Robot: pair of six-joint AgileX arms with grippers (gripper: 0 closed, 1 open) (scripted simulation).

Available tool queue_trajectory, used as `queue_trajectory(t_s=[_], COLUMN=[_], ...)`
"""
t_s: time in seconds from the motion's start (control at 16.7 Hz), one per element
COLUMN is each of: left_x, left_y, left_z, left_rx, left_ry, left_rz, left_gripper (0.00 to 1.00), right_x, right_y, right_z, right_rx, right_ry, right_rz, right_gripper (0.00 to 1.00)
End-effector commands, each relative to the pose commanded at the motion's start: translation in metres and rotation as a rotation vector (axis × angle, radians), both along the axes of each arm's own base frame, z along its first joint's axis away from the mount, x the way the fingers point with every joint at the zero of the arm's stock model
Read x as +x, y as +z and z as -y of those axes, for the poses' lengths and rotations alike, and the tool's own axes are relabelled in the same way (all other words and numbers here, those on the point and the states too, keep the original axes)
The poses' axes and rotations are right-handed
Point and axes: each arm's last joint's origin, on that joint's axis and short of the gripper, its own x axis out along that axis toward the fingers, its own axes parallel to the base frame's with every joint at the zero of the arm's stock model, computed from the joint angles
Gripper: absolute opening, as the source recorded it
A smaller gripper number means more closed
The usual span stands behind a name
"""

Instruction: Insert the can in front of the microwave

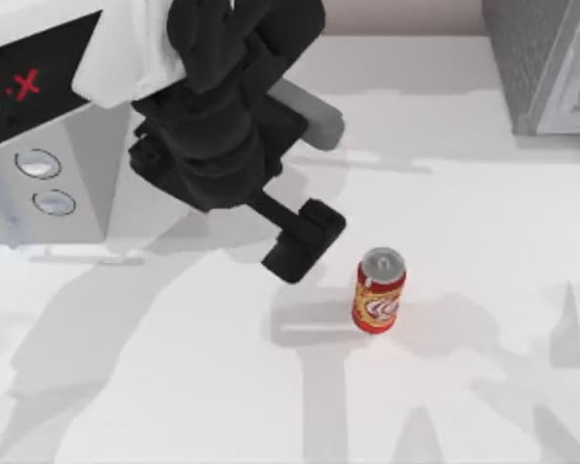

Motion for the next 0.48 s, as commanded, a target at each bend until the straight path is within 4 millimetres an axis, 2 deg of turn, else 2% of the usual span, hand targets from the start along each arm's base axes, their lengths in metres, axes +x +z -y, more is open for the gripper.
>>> queue_trajectory(t_s=[0.24,0.48], left_x=[0.027,0.037], left_y=[-0.017,-0.036], left_z=[0.069,0.114], left_rx=[0.07,0.109], left_ry=[-0.048,-0.068], left_rz=[-0.088,-0.129], left_gripper=[1.0,1.0], right_x=[0.0,0.0], right_y=[0.0,0.0], right_z=[0.0,0.0], right_rx=[0.0,0.0], right_ry=[0.0,0.0], right_rz=[0.0,0.0], right_gripper=[1.0,1.0])
